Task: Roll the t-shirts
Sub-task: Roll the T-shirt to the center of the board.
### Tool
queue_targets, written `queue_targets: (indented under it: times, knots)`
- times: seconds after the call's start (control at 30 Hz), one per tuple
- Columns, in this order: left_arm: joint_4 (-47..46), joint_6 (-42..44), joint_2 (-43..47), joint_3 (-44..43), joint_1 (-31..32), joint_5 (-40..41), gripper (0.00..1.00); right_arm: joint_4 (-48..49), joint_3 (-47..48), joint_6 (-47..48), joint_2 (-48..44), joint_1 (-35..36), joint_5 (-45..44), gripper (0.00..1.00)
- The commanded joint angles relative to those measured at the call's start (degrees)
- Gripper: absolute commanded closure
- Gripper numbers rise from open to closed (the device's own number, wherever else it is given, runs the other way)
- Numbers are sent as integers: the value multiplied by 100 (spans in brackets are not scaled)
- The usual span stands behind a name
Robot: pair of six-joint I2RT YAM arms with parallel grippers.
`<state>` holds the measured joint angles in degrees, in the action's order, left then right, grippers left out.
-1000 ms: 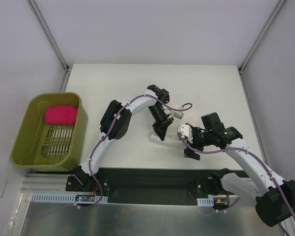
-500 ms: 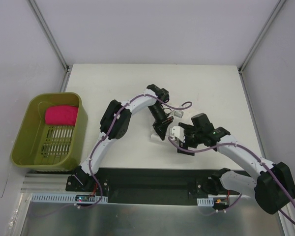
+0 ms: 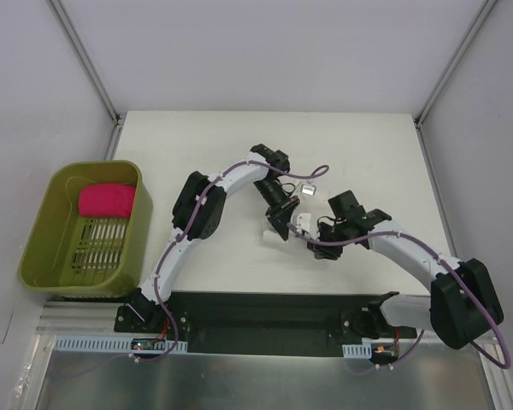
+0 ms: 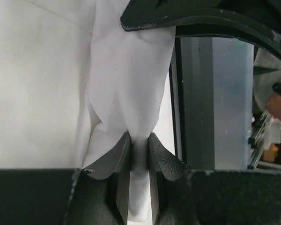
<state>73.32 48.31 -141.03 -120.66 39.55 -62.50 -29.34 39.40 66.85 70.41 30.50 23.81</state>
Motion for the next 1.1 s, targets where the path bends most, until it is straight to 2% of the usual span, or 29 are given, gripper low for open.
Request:
queue_targets:
  times: [0.0, 0.03, 0.17, 0.3, 0.4, 0.53, 0.57, 0.6, 0.63, 0.67, 0.7, 0.77, 0.8, 0.83, 1.07]
  knots:
    - [-658, -1339, 206, 119, -325, -553, 93, -1213, 340, -401, 455, -746, 1036, 82]
    - [-1209, -1586, 312, 252, -360, -474, 89, -1501, 401, -366, 760, -904, 1377, 82]
    - [-1943, -2333, 787, 622, -501, 140, 75, -2241, 1007, 151, 1649, -1528, 1880, 84]
    - [-2795, -2546, 1637, 1131, -703, 676, 69, -3102, 2033, 538, 2791, -1951, 2381, 84]
    - [-3550, -2020, 2480, 2018, -686, 1080, 66, -4085, 2554, 1221, 3715, -2179, 2680, 85]
    - [-4429, -923, 3493, 3318, -161, 1985, 60, -5130, 3379, 1478, 4480, -2373, 3093, 85]
    - [-4762, -538, 3686, 3956, -36, 2214, 58, -5282, 3486, 1497, 4620, -2399, 3164, 84]
    - [-5462, -360, 4045, 4293, 87, 2442, 52, -5388, 3574, 1480, 4883, -2443, 3252, 85]
    - [-5947, -193, 4214, 4636, 227, 2932, 51, -5598, 3688, 1497, 4990, -2478, 3366, 85]
    - [-6378, 105, 4477, 5275, 420, 3076, 50, -5704, 3828, 1506, 5104, -2496, 3402, 85]
    - [-7235, 230, 4575, 5559, 535, 3269, 47, -5792, 3908, 1472, 5262, -2514, 3437, 85]
    - [-7988, 590, 4724, 6252, 772, 3700, 43, -5986, 4014, 1401, 5421, -2566, 3551, 86]
    - [-8661, 696, 4751, 6439, 826, 3745, 43, -6091, 4032, 1453, 5491, -2593, 3664, 86]
    - [-8868, 914, 4769, 6589, 861, 3754, 43, -6388, 4041, 1576, 5710, -2663, 3726, 86]
    - [-9151, 1382, 4445, 6775, 1125, 3771, 44, -6567, 3962, 1630, 5949, -2874, 4114, 86]
